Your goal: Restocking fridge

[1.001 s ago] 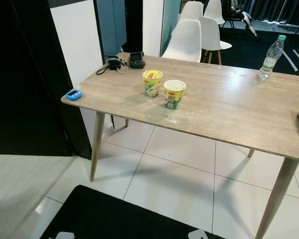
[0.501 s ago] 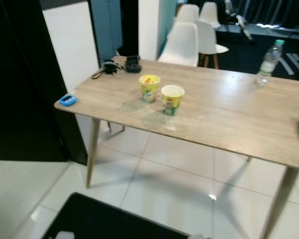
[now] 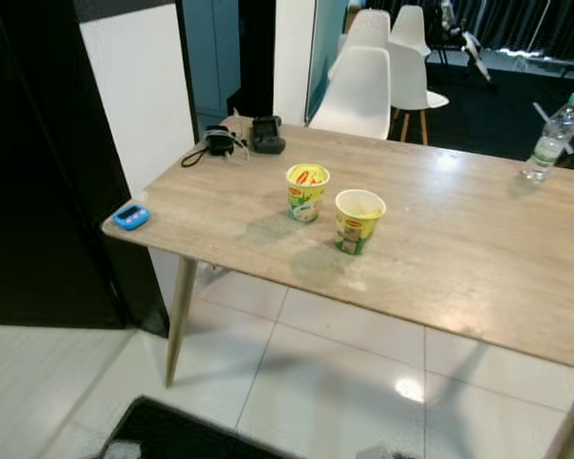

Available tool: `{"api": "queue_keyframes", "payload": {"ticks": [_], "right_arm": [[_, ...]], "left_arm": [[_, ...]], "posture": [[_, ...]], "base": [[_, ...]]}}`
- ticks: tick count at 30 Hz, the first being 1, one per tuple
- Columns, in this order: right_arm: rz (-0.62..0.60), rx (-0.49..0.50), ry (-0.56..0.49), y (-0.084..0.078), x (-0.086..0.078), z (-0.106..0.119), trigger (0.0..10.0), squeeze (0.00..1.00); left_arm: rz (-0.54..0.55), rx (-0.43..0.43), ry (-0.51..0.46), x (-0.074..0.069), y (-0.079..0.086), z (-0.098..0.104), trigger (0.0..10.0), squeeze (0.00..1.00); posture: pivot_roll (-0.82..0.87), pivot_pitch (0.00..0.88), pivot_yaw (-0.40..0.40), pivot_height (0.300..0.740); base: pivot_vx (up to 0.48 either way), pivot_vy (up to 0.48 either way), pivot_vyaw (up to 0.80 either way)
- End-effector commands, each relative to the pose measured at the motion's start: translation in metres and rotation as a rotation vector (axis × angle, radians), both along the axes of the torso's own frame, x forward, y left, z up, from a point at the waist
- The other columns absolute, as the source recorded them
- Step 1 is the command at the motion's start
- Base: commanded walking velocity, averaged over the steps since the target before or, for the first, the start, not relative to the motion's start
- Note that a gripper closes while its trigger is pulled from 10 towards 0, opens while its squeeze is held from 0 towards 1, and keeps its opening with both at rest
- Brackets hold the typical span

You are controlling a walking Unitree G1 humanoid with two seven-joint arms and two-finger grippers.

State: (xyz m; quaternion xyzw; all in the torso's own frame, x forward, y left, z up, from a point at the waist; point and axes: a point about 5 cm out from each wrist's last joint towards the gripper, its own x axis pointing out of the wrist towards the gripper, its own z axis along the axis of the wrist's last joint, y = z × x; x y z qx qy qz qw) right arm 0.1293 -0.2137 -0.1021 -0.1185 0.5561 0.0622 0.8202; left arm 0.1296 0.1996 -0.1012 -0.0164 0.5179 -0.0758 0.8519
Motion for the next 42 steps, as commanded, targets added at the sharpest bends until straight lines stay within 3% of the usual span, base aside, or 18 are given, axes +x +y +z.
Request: {"api": "queue_keyframes", "payload": {"ticks": [1,19,42], "right_arm": [[0.0,0.003,-0.015,0.002,0.0044,0.0011,10.0,0.0],[0.01,-0.001,-0.014,0.0014,0.0049,0.0014,10.0,0.0],[0.012,0.0,-0.017,0.0014,0.0063,0.0019,10.0,0.0]], "left_arm": [[-0.005,0.013,0.03,-0.0084,0.002,-0.0026,10.0,0.0],[0.007,-0.012,0.037,-0.0098,0.0004,-0.0031,10.0,0.0],[0.053,-0.041,0.029,-0.0091,-0.0005,-0.0029,10.0,0.0]], "posture": [[0.07,0.0,-0.004,0.74],[0.08,0.0,-0.01,0.74],[0.07,0.0,-0.011,0.74]], "base": [[0.251,0.0,0.0],[0.014,0.0,0.0],[0.214,-0.362,0.0]]}}
